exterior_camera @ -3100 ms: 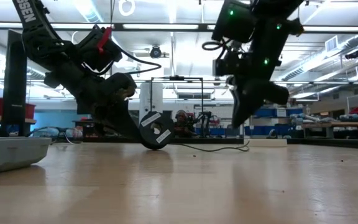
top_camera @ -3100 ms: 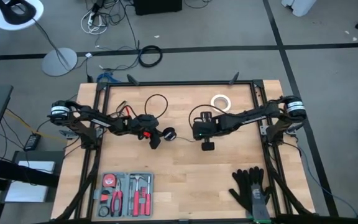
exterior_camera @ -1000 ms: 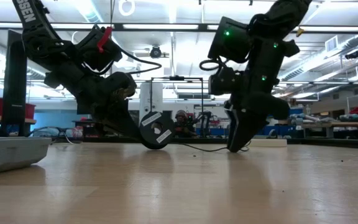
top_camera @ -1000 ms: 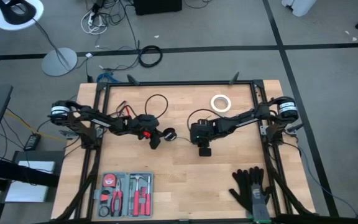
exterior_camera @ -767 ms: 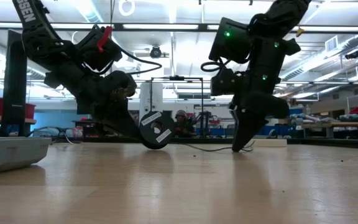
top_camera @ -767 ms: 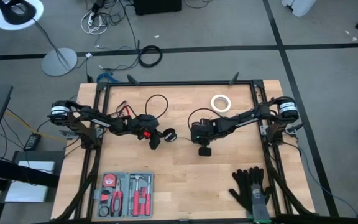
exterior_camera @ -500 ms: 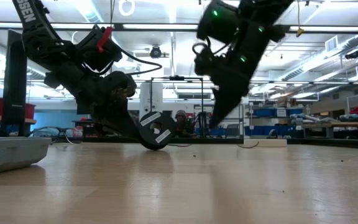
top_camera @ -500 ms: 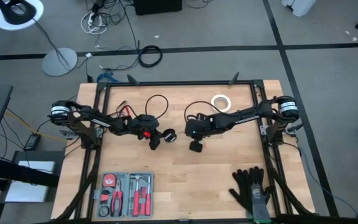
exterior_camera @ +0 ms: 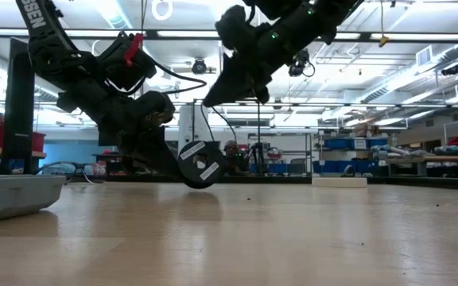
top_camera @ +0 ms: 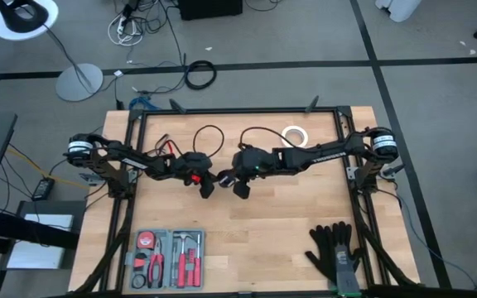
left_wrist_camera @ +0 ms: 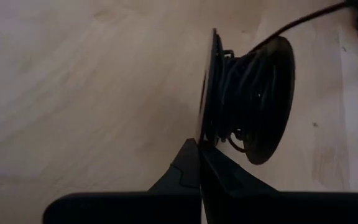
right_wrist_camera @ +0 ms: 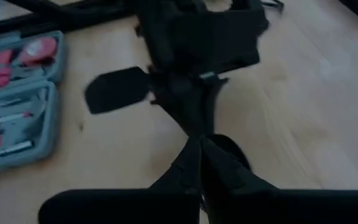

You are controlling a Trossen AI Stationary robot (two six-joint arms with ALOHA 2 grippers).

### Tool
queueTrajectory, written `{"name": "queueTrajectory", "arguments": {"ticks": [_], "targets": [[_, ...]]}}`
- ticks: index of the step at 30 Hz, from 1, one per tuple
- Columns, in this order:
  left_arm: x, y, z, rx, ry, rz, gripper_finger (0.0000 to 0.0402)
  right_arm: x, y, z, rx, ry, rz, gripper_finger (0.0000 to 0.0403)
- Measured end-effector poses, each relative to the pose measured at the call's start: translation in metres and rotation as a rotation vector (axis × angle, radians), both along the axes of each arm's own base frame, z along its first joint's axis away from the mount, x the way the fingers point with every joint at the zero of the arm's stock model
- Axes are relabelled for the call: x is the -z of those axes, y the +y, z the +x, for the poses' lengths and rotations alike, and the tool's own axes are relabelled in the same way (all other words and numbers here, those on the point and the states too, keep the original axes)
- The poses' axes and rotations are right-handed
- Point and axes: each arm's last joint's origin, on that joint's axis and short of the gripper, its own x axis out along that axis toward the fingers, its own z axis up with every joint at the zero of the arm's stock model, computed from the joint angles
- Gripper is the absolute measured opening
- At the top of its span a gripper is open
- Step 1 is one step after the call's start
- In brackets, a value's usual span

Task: Coil cords
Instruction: Coil the black wire on the black spool

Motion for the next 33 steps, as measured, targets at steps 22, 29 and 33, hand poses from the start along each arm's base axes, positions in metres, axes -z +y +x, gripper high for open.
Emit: {"name": "queueTrajectory", "arguments": {"ticks": [22,29,33], "targets": [[-0.006,0.003,0.004,-0.092,-0.074,-0.004,0.0,0.074,0.001,0.028,0.102,0.122,0.101,0.0001],[-0.005,0.003,0.003,-0.095,-0.066,-0.003,0.0,0.065,0.0,0.031,0.133,0.048,0.05,0.0003],[-0.004,0.002,0.002,-0.088,-0.049,-0.008,0.0,0.049,0.0,0.041,0.087,-0.058,0.02,0.0003]]}}
